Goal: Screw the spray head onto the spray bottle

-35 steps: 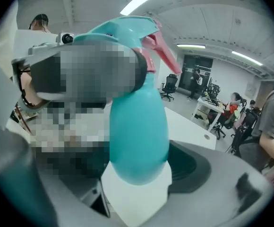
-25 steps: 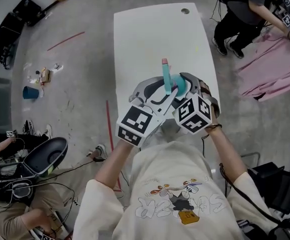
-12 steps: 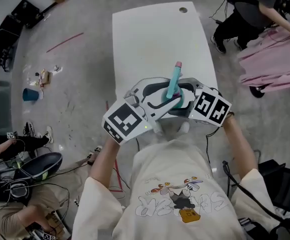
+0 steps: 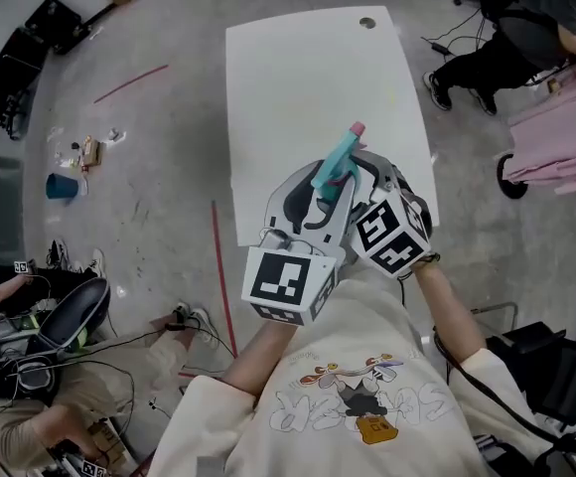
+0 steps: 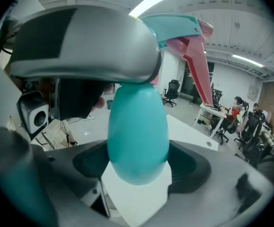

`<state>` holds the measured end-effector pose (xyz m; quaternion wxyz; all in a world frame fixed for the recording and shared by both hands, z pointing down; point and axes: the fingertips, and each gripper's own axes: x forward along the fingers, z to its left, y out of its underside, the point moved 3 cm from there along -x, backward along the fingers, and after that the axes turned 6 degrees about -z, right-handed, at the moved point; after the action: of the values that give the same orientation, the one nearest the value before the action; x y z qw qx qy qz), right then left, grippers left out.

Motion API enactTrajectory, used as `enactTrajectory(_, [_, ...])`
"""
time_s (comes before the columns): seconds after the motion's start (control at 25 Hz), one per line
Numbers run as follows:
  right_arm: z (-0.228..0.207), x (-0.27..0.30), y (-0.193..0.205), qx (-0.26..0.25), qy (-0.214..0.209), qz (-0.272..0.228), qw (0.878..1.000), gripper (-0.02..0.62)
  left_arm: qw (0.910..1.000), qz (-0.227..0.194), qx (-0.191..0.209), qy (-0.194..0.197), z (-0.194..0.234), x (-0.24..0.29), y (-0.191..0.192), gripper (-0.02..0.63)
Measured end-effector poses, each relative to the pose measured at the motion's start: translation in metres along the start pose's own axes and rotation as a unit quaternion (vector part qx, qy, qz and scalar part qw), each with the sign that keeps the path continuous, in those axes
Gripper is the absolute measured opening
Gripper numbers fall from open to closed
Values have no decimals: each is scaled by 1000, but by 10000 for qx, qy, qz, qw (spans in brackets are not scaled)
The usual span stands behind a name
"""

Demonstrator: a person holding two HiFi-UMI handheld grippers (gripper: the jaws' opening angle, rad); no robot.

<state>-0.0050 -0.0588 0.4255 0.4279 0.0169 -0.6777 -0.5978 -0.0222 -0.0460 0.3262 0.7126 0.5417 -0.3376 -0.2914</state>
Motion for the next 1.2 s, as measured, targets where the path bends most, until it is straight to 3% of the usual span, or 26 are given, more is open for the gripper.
enactTrajectory(0.16, [4,0,-4,-74,-280,41,9996,382,9988,27,304,380,2,-2,-4,135])
enactTrajectory(0.36, [17,-9,-7,-244,-1459,-11,9890,382,9879,28,714,1380,-6,-7,-8,133])
enactTrajectory(0.52, [28,-24,-6,-760,-2332,-144,9694,382,9652,208,1028,2398,-23,-13,-10,133])
enactTrajectory(0.68, [42,-39,-4,-1201,-3118,-428,9416,382,9357,646,995,3324,-31,-25,-9,133])
enactTrajectory(0.76, [50,-42,-7,-1281,-3326,-435,9333,382,9238,809,1025,3600,-31,-30,-12,133])
enactTrajectory(0.8, [51,-41,-9,-1233,-3330,-392,9340,381,9229,839,1108,3591,-30,-31,-14,135])
enactTrajectory(0.88, [44,-34,-5,-963,-3084,-221,9461,382,9344,780,1328,3211,-26,-24,-13,141])
enactTrajectory(0.96, [24,-28,7,-647,-2551,32,9648,382,9572,633,1262,2525,-22,-12,-11,167])
enactTrajectory(1.04, [9,-22,12,-424,-1917,272,9802,382,9813,495,914,1623,-13,-8,-12,169])
enactTrajectory(1.08, [5,-20,10,-355,-1615,362,9856,382,9890,456,765,1183,-8,-10,-13,169])
enactTrajectory(1.2, [2,-16,0,-361,-957,474,9936,382,9972,333,544,392,-6,-16,-15,169])
